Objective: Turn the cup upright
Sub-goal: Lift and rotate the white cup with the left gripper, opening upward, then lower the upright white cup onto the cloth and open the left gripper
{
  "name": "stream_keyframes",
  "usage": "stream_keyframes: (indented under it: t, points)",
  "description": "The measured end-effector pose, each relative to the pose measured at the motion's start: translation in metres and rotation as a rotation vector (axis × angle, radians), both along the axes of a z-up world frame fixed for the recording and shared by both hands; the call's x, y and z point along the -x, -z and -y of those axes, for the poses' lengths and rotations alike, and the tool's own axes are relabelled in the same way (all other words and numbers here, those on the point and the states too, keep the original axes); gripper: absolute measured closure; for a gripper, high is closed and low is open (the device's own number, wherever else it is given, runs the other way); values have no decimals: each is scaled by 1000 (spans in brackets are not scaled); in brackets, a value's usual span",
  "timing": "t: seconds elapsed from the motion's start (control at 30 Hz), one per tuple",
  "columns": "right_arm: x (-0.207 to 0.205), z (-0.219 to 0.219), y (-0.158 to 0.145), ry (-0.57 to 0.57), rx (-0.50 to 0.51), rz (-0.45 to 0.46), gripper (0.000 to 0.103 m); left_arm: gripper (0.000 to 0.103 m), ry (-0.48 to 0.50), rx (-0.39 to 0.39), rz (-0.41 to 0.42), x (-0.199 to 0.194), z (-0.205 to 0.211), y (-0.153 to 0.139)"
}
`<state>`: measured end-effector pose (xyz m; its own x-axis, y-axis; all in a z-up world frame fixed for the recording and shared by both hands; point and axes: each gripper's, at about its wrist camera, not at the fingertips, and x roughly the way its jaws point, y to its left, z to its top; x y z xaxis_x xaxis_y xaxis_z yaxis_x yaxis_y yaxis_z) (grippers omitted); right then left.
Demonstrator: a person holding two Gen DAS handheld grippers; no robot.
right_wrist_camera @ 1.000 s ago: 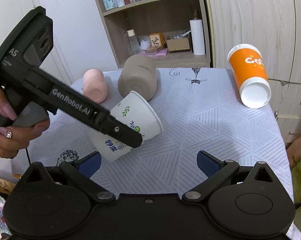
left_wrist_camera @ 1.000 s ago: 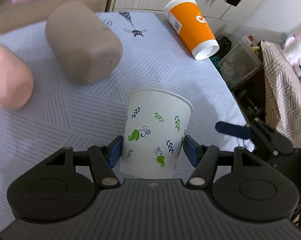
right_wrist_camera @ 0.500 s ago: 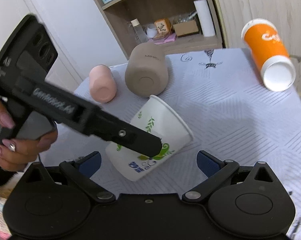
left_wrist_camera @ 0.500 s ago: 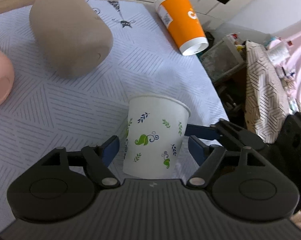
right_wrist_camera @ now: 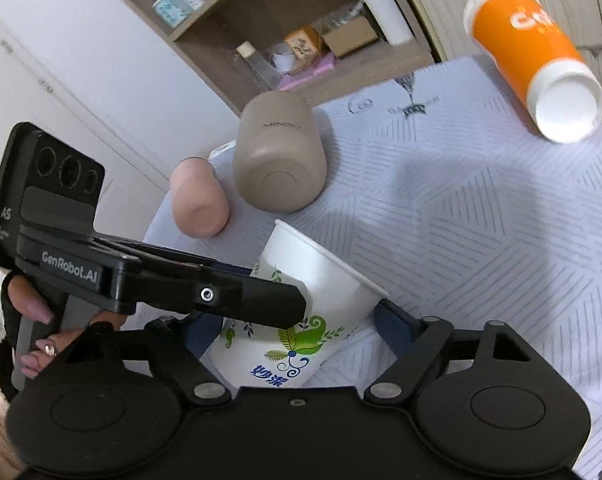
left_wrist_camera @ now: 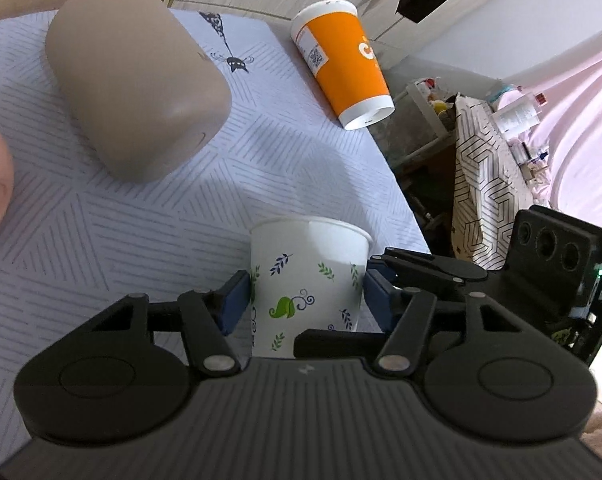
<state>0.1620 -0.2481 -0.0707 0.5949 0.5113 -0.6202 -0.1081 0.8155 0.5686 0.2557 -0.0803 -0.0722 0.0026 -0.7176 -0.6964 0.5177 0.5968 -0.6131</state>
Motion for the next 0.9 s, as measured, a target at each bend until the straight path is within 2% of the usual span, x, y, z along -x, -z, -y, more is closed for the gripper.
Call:
stream_keyframes:
  t: [0.07,0.17,0.27,0.37,0.43,0.6,0.77,0.9]
  points:
    - [5,0,-4,-20,14,28,20,42,2,9,40,6,-2,-4]
    - [13,-11,-14,-63,86,105,21,42,20,17,140,22,-8,-15]
    - [22,-25,-25,-105,182,200,23,42,26,29,234,36,-15,-25]
    - [32,-40,-32,-131,316,309,28,42,25,43,288,48,-21,-29]
    - [36,-50,-33,-147,391,368,29,42,8,43,340,57,-24,-31]
    - [40,-62,-31,-166,495,473,30,42,-21,31,465,69,-34,-32]
    - [41,-77,-26,-175,632,588,30,42,-55,14,551,71,-37,-30]
    - [32,-80,-23,-180,662,631,29,42,-63,-13,621,71,-34,-29]
